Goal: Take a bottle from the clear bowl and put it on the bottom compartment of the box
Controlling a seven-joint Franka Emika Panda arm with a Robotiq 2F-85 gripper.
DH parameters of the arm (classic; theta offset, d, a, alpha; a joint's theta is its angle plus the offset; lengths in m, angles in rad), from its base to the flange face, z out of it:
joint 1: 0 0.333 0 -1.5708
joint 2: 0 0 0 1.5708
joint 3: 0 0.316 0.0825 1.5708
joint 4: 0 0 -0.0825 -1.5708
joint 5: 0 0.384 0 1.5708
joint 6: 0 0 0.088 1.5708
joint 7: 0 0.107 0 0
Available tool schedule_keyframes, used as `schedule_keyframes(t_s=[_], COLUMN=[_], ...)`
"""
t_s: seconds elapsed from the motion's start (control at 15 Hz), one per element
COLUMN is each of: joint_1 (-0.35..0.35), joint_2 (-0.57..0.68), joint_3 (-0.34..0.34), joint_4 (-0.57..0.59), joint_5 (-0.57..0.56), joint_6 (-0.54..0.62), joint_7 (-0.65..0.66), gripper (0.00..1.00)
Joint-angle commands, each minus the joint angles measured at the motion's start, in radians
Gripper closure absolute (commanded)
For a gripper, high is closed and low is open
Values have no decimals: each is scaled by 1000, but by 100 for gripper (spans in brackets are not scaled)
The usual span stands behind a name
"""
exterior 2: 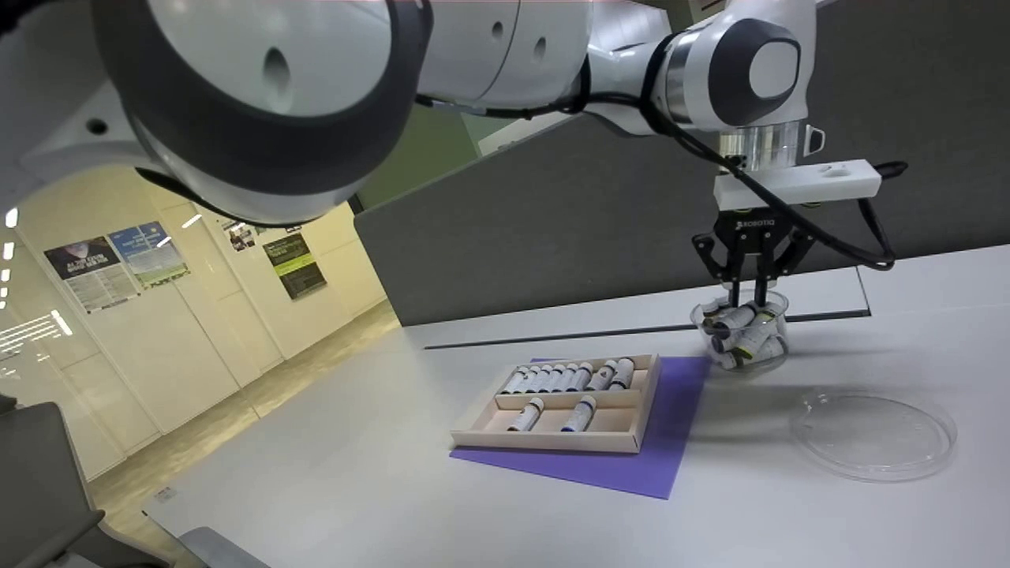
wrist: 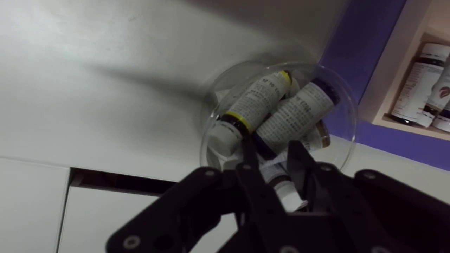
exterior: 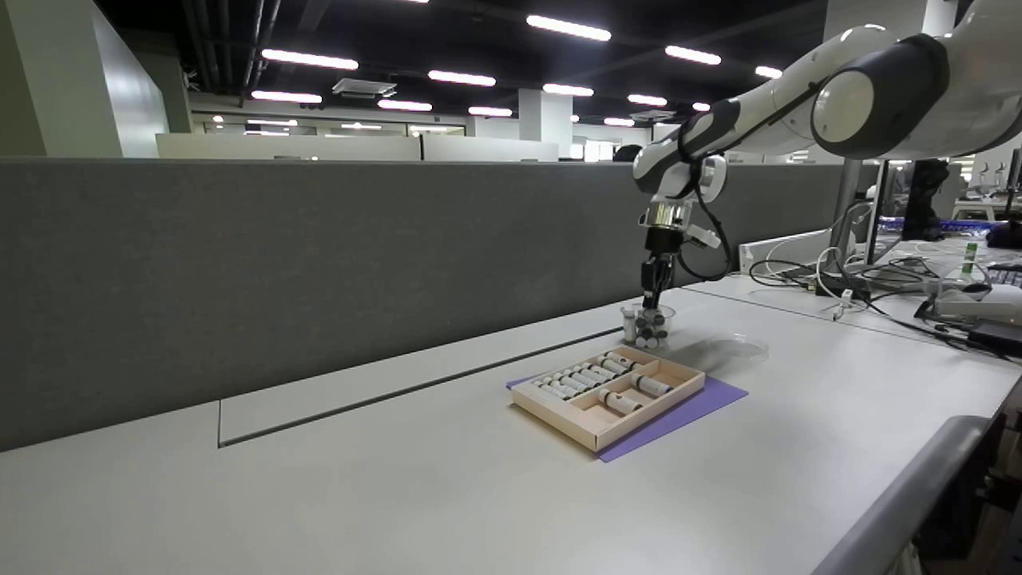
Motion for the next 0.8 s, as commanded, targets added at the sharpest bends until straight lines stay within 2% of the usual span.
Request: schedule_keyframes(t_s=[0.0, 0.27, 0.4, 0.73], joint_1=[-11, -3, 10, 27], joint_2=[26, 35, 36, 23], joint_3=[28, 27, 6, -8], joint_4=[66, 65, 62, 51], joint_5=[54, 108, 117, 115], joint_6=[-75, -43, -16, -15], joint_7=[86, 193, 301, 552], gripper=[45, 15, 2, 0])
